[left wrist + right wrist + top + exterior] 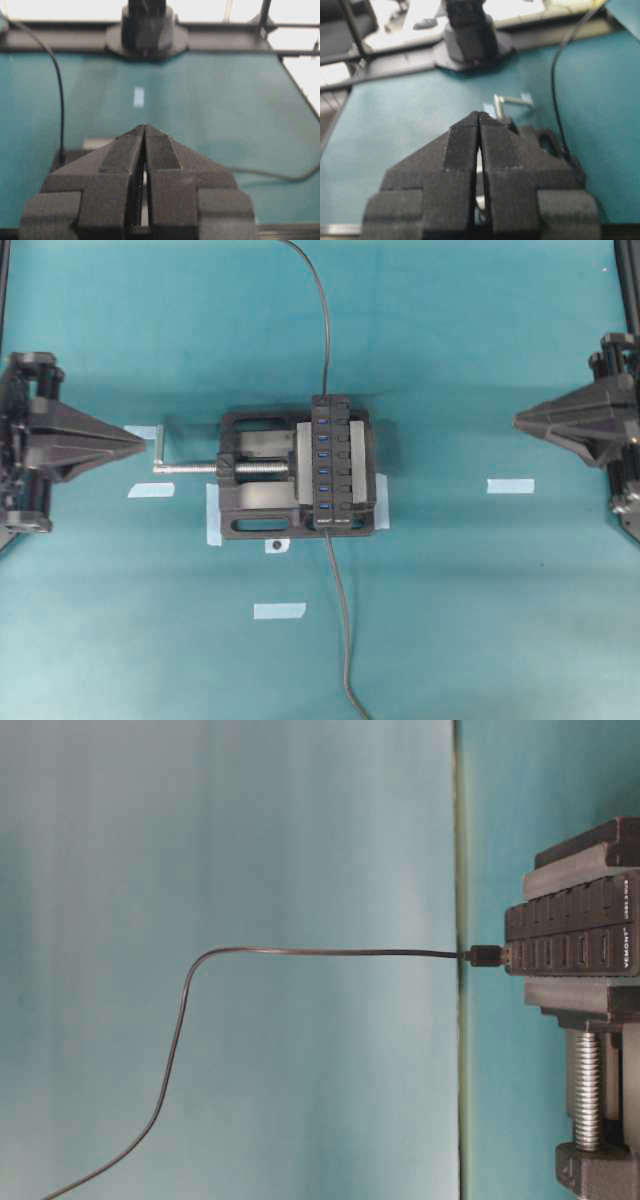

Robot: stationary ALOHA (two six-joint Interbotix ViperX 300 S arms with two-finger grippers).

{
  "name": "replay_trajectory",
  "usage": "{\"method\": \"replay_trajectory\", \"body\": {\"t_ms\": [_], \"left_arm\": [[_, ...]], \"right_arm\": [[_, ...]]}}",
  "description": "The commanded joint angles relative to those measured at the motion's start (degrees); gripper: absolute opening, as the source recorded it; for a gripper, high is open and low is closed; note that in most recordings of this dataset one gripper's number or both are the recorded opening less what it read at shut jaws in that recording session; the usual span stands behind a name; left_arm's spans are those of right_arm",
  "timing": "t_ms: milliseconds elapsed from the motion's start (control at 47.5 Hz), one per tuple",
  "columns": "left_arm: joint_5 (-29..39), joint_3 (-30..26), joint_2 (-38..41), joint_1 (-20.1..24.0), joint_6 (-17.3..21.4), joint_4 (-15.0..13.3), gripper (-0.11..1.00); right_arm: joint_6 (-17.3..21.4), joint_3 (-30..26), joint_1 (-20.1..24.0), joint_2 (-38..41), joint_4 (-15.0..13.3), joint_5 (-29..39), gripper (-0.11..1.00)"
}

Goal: Insert the USB into the second port from the front of the fixed hub.
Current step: 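Raise the right gripper and swing it over the clamped USB hub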

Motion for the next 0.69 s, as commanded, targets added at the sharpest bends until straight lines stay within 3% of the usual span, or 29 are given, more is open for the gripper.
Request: {"method": "replay_trajectory", "body": {"t_ms": [0,211,547,674], "left_arm": [[1.2,-1.9,0.8,0.1,-0.1,0.1,0.00],[4.4,-2.1,0.9,-0.6,-0.4,0.1,0.00],[10.1,-3.6,2.4,-1.5,-1.1,0.1,0.00],[11.7,-4.2,3.5,-1.5,-1.2,0.1,0.00]], "right_arm": [[0.5,-2.7,-1.1,0.8,0.0,3.4,0.02],[0.6,-3.5,-3.5,2.6,-0.1,9.8,0.02],[0.4,-5.1,-4.0,9.5,-0.1,10.8,0.02],[0.3,-6.6,-4.0,12.8,-1.4,11.9,0.02]]}}
